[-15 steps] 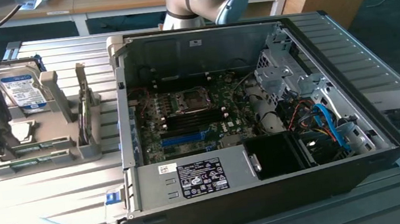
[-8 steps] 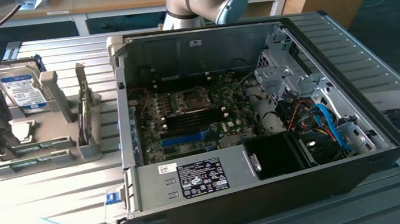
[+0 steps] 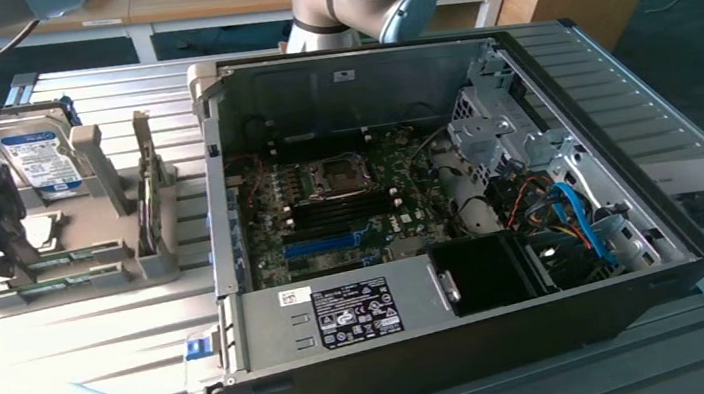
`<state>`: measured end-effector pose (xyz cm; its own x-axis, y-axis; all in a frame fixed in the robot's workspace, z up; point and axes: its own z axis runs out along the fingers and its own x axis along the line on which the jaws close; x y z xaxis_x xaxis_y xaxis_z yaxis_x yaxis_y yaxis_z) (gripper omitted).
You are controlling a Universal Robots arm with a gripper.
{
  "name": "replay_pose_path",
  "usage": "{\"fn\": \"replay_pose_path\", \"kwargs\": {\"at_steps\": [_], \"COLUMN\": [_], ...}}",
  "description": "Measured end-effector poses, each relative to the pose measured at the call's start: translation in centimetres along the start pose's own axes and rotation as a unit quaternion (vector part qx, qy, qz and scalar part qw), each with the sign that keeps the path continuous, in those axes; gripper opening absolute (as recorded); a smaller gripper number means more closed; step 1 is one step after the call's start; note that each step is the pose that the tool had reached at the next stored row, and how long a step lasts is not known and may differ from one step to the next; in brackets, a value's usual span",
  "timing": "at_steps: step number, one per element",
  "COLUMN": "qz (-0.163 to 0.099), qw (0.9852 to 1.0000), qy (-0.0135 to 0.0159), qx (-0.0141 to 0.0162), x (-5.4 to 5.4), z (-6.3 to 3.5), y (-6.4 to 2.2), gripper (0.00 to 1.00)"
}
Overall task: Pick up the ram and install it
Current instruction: 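Pick up the ram and move it above insertion slot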
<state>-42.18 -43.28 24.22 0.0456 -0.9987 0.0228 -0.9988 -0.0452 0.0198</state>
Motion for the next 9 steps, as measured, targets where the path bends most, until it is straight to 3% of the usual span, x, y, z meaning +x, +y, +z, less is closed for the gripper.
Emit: {"fn": "replay_pose_path", "kwargs": {"at_steps": [9], "qz": [0.000], "qw": [1.0000], "qy": [0.0000], "qx": [-0.0003], "x": [0.02], "z": [0.01], "y": [-0.27], "gripper": [0.36]}}
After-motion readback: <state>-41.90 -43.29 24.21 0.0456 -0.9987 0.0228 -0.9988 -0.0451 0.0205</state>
